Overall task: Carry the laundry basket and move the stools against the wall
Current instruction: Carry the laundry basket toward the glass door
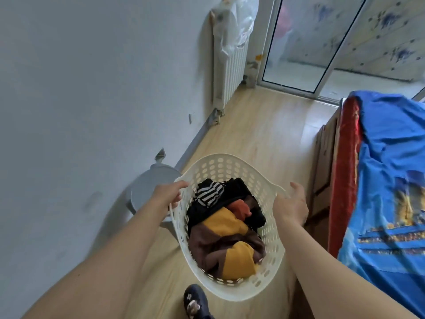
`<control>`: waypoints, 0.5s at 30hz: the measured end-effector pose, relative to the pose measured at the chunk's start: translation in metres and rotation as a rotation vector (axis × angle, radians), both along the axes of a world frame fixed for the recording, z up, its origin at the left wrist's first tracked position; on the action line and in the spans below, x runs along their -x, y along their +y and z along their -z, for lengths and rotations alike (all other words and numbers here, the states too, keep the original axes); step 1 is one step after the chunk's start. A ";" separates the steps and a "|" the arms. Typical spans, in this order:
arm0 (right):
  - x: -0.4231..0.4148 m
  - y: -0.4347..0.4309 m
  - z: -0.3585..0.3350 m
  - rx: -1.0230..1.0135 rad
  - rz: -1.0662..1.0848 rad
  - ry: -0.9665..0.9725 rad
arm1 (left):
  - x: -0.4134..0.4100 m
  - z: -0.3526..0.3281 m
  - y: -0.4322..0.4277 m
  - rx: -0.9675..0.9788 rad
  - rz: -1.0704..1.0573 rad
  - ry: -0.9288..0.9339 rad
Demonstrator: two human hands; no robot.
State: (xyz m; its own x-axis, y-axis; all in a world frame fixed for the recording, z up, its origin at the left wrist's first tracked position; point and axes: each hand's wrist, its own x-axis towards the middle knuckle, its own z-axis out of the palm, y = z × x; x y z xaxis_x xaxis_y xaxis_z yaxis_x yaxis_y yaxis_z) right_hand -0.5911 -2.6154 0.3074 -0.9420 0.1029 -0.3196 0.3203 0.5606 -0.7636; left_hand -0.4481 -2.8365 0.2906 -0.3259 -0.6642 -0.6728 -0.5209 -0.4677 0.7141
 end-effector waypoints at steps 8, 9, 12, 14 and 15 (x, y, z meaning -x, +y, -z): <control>0.093 -0.048 -0.016 0.002 0.100 0.021 | 0.116 -0.020 -0.067 -0.002 0.117 0.040; 0.104 -0.051 -0.018 -0.001 0.109 0.016 | 0.130 -0.023 -0.073 0.005 0.123 0.047; 0.142 -0.063 -0.020 -0.012 0.140 -0.010 | 0.176 -0.026 -0.092 0.013 0.132 0.065; 0.174 -0.071 -0.020 -0.014 0.158 -0.018 | 0.211 -0.029 -0.103 0.009 0.153 0.068; 0.192 -0.076 -0.020 -0.017 0.159 -0.021 | 0.230 -0.029 -0.109 0.006 0.157 0.072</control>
